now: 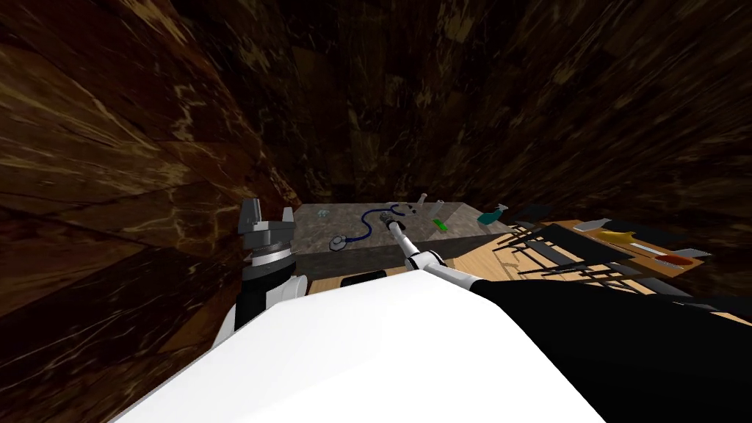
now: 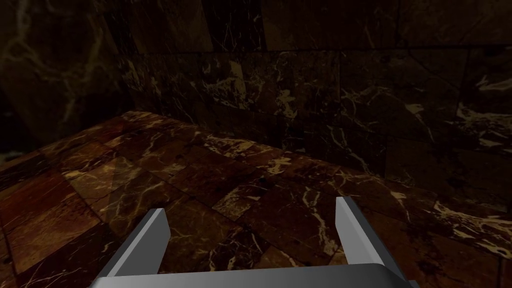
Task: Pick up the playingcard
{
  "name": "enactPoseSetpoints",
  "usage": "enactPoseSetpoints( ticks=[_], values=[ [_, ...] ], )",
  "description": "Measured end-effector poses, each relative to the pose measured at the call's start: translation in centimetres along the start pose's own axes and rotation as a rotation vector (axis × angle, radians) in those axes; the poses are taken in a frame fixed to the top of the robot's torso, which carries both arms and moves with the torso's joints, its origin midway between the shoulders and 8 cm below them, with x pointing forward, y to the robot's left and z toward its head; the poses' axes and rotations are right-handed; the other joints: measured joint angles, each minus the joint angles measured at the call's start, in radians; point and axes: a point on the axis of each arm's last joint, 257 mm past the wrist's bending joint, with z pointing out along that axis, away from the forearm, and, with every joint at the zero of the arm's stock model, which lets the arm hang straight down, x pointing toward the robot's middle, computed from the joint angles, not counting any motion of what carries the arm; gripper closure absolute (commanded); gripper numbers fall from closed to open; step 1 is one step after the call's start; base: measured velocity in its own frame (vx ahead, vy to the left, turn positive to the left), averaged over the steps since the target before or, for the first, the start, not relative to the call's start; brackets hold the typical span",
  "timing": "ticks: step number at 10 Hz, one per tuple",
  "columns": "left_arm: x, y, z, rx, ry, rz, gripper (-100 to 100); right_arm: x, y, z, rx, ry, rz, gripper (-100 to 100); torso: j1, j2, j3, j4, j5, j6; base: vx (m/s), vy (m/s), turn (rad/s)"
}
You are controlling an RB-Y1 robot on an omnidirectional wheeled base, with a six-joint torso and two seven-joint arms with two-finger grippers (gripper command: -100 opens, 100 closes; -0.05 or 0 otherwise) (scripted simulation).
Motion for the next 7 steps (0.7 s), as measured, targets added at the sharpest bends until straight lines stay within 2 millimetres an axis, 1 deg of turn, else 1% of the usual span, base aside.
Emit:
enactPoseSetpoints(
  ticks=[1,2,3,4,5,6,7],
  values=[
    [0.0,0.0,0.0,0.000,0.000,0.000,0,0.0,-0.2,0.0,0.002,-0.001,0.000,100,0.001,0.000,0.000,0.000,0.000,0.000,0.005,-0.013,-0.155],
    [0.0,0.0,0.0,0.000,0.000,0.000,0,0.0,-1.4,0.2,0.018,-0.001,-0.005,100,0.000,0.000,0.000,0.000,0.000,0.001,0.003,-0.015,-0.117],
    [0.0,0.0,0.0,0.000,0.000,0.000,0,0.2,-2.0,0.2,0.023,0.001,-0.005,100,-0.001,0.000,0.000,0.000,0.000,0.002,0.008,-0.026,-0.185],
    [0.0,0.0,0.0,0.000,0.000,0.000,0,0.5,-3.4,0.5,0.040,0.003,-0.011,100,-0.001,0.000,0.000,0.000,0.000,0.001,0.010,-0.021,-0.091],
    [0.0,0.0,0.0,0.000,0.000,0.000,0,0.7,-4.1,0.5,0.048,0.004,-0.014,100,-0.001,0.000,0.000,0.000,0.000,0.001,0.012,-0.032,-0.187],
    [0.0,0.0,0.0,0.000,0.000,0.000,0,1.0,-5.4,0.5,0.063,0.007,-0.018,100,-0.002,0.000,0.000,0.000,0.000,0.002,0.006,-0.012,-0.041],
    [0.0,0.0,0.0,0.000,0.000,0.000,0,1.0,-5.6,0.5,0.067,0.007,-0.021,0,-0.001,0.000,0.000,0.000,0.000,0.001,0.000,0.000,0.000]
  ],
)
